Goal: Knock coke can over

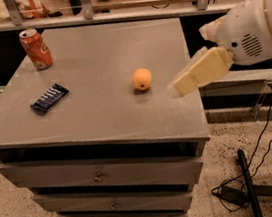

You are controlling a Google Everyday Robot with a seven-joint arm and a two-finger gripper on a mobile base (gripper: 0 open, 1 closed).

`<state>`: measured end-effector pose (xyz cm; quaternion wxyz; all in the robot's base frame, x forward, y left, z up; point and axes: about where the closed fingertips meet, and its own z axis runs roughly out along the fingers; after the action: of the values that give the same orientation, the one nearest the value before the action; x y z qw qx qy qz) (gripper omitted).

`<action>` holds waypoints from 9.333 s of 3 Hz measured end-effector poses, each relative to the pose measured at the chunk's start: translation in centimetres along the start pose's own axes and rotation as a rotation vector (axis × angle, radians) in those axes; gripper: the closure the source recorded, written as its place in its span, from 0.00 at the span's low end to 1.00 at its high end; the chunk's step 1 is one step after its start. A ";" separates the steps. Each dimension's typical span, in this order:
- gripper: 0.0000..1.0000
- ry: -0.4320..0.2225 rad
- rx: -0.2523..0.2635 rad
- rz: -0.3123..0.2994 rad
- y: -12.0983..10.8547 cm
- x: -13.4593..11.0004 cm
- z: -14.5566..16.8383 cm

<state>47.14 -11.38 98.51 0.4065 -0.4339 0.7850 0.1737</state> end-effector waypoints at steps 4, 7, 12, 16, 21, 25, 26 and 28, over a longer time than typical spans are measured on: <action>0.00 -0.131 0.182 0.073 -1.8 -4.1 8.7; 0.00 -0.433 0.133 0.049 -0.4 -12.4 15.4; 0.00 -0.404 0.127 0.064 -1.3 -19.2 31.6; 0.00 -0.431 0.221 0.109 -3.6 -19.2 35.5; 0.03 -0.507 0.097 0.019 -7.3 -23.9 47.1; 1.00 -0.467 0.081 -0.167 -9.6 -26.9 44.6; 1.00 -0.381 0.124 -0.346 -10.3 -27.5 42.7; 1.00 -0.289 0.035 -0.716 -12.0 -26.4 39.4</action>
Offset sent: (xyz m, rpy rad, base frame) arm 0.1230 0.0815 -0.0333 0.0923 -0.2041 -0.3225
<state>83.94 20.79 96.34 0.5554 -0.6445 0.5213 0.0666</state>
